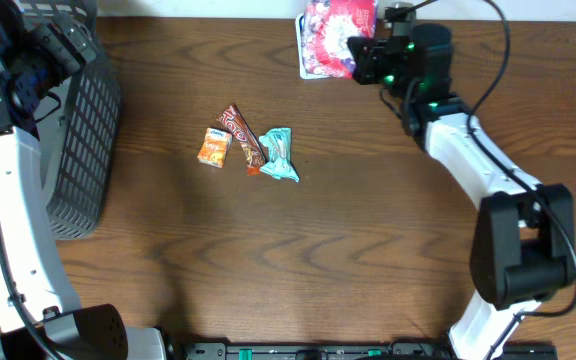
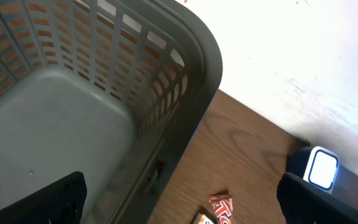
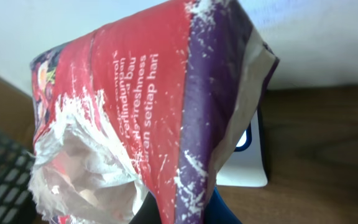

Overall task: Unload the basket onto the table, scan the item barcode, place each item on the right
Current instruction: 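Hold the purple-red pack in front of the white scanner with the right gripper, then carry the purple-red pack right and drop it at the table's right edge, then grasp the green wipes pack on the table with the right gripper, then hold the green wipes pack up to the white scanner, then carry the green wipes pack right and release it near the purple pack, then move the right gripper to the red-patterned bar and grasp it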

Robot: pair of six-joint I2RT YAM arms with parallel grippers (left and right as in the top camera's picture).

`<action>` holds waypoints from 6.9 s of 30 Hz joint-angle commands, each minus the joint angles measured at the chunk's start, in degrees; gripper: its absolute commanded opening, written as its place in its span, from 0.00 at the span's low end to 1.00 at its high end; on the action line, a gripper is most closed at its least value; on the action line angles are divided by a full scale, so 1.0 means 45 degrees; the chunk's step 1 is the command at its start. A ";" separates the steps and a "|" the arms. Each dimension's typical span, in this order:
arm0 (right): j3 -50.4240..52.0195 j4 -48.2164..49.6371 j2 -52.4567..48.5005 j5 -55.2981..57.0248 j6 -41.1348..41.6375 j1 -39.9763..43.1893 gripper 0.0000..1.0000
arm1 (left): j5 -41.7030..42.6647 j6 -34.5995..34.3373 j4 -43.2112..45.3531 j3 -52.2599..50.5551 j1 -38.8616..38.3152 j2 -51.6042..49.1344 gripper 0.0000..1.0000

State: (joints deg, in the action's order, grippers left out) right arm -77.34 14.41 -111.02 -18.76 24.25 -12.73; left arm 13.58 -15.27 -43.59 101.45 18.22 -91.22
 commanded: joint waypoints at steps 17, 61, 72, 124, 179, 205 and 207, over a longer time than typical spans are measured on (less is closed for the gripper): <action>-0.0087 0.3449 -0.2827 0.0661 0.3240 -0.0170 0.02 | 0.0010 -0.0107 -0.0015 0.0092 0.0019 0.0126 0.98; -0.3575 -0.6295 -0.0986 -0.4634 0.0641 0.9884 0.83 | 0.0010 -0.0107 -0.0015 0.0092 0.0019 0.0126 0.98; -0.3842 -0.9559 -0.0981 -0.2754 -0.2419 0.3419 0.73 | 0.0010 -0.0107 -0.0015 0.0092 0.0019 0.0126 0.98; -0.5440 -0.5382 -0.2875 0.8286 -0.3594 -0.3677 0.01 | 0.0010 -0.0107 -0.0010 0.0092 0.0019 0.0126 0.98; -0.5474 -0.9500 -0.3381 0.5935 0.0325 0.7946 0.08 | 0.0010 -0.0107 -0.0015 0.0092 0.0019 0.0126 0.98; -0.5391 -1.2512 0.0709 -0.4197 -0.2822 0.4507 0.50 | 0.0010 -0.0107 -0.0015 0.0092 0.0019 0.0126 0.98; -0.5328 -1.2968 0.0374 -0.4187 -0.3570 0.3424 0.49 | 0.0010 -0.0107 -0.0015 0.0092 0.0019 0.0126 0.98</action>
State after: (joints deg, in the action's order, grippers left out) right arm -102.59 -42.37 -106.26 -31.94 14.35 7.99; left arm 13.58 -15.27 -43.59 101.45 18.22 -91.22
